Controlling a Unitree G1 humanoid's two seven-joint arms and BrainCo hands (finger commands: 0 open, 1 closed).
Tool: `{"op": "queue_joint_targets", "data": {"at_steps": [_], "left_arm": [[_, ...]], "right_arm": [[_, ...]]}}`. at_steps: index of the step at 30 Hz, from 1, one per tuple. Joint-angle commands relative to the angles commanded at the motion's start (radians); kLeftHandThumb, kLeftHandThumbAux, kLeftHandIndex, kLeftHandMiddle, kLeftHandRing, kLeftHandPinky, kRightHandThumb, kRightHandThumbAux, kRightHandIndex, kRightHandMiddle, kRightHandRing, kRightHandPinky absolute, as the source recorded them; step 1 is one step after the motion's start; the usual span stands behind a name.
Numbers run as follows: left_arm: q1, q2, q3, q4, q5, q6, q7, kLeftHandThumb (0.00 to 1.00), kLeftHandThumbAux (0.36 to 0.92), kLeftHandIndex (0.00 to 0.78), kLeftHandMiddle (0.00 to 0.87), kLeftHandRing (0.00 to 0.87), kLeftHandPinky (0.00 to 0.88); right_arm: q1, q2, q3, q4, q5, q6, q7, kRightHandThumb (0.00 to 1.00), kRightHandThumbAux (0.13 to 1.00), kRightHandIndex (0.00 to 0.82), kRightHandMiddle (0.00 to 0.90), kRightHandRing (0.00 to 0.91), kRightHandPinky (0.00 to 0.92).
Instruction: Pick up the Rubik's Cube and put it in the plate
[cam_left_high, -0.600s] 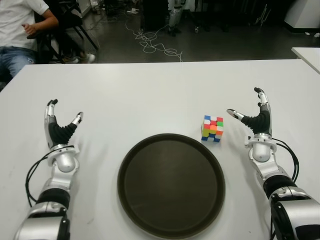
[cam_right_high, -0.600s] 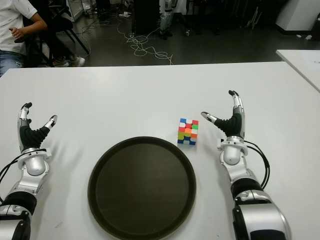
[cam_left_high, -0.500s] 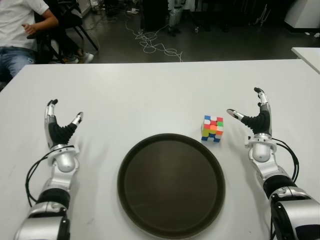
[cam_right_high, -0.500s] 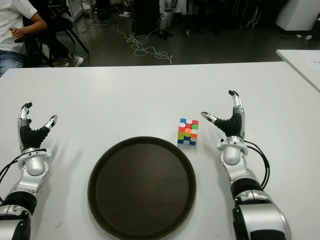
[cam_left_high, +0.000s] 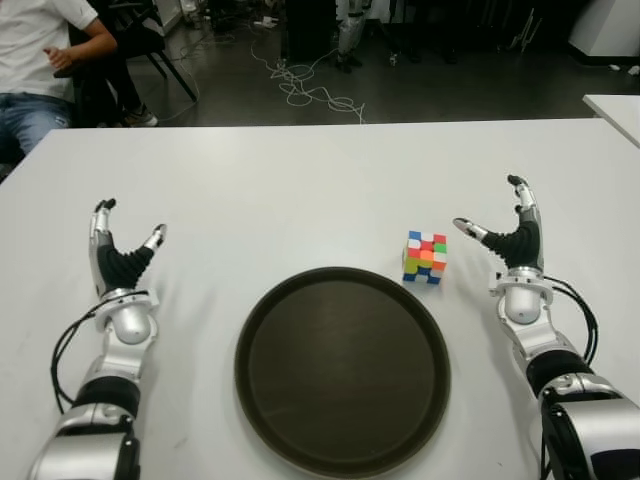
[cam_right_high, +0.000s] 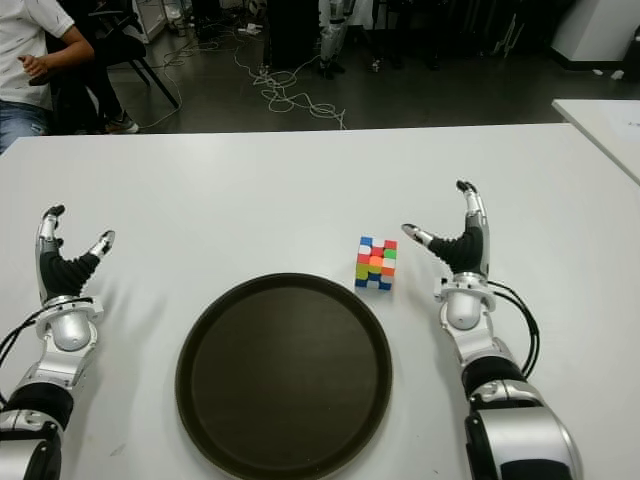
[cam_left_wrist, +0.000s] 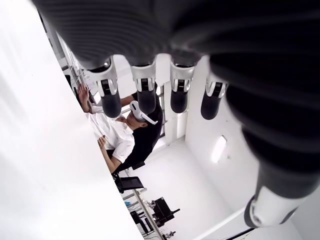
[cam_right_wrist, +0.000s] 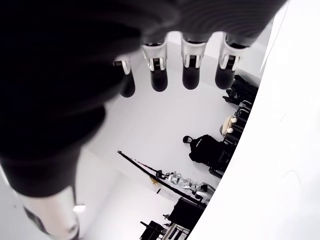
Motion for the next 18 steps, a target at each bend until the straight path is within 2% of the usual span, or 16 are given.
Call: {"op": "queue_joint_targets", "data": {"at_steps": [18], "left_arm": [[0.005, 0.000, -0.002, -0.009, 0.005, 0.008, 0.002, 0.000, 0.681, 0.041, 0.023, 0.001, 0.005]], "right_arm": [[0.000, 0.003, -0.002, 0.000, 0.001, 0.000, -0.008, 0.000, 0.756, 0.060, 0.040, 0.030, 0.049]]}}
